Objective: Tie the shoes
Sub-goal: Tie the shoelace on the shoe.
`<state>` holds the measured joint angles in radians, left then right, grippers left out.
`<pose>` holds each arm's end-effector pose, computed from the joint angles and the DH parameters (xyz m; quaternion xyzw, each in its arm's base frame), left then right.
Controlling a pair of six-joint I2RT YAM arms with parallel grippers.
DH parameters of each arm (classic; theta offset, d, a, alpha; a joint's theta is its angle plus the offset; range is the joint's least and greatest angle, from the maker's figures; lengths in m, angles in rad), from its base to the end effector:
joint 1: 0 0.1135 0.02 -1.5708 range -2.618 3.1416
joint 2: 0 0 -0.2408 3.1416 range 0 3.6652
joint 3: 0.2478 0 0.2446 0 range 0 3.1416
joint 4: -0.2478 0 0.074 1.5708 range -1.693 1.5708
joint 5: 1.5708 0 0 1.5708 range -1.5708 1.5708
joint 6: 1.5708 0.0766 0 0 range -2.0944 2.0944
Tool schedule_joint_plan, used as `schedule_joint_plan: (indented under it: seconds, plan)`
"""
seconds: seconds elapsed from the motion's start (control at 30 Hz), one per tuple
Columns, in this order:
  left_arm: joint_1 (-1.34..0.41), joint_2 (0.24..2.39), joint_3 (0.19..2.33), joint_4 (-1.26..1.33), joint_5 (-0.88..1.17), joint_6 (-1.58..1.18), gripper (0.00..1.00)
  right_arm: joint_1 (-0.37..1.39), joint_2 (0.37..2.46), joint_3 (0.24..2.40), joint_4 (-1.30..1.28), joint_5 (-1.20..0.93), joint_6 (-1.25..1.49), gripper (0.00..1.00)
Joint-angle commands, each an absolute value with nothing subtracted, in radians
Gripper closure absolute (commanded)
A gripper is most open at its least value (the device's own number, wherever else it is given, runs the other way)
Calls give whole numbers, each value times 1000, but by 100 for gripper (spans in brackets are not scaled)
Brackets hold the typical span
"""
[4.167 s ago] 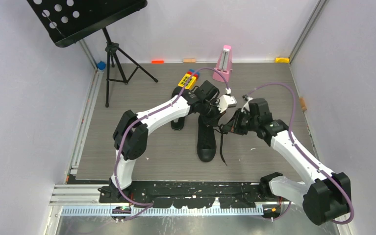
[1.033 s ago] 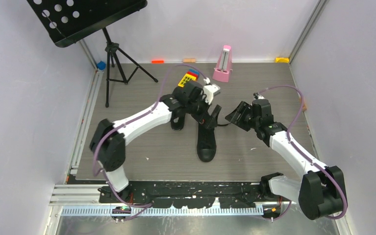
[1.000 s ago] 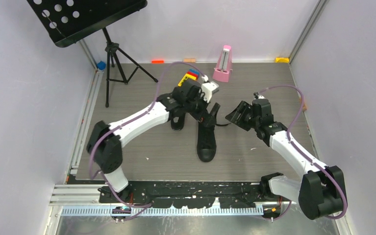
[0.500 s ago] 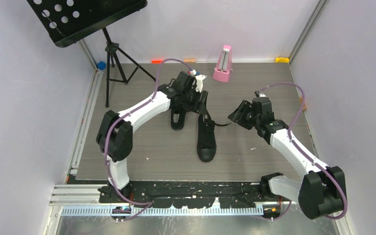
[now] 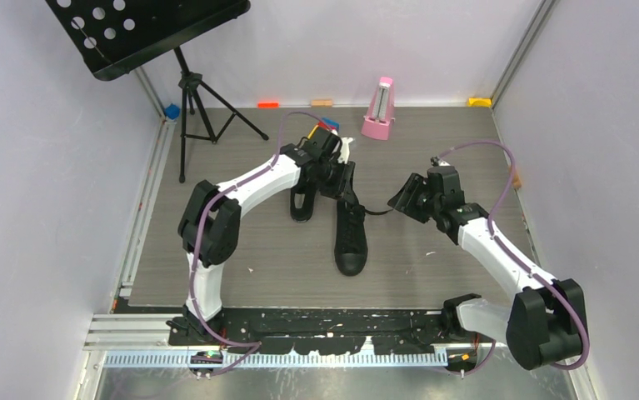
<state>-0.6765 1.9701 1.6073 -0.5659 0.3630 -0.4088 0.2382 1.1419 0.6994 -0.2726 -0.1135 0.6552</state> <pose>0.3290 -0.2991 0.1907 0.1810 0.9174 -0.3070 0.1773 0.2634 0.0729 0.1867 0.1650 0.8936 0.2255 0.3513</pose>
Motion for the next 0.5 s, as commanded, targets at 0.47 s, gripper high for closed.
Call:
schedule_joint_plan:
  seconds: [0.47]
  plan:
    - [-683, 2012, 1652, -588, 406, -434, 87, 326, 1376, 829, -309, 167, 1055, 39]
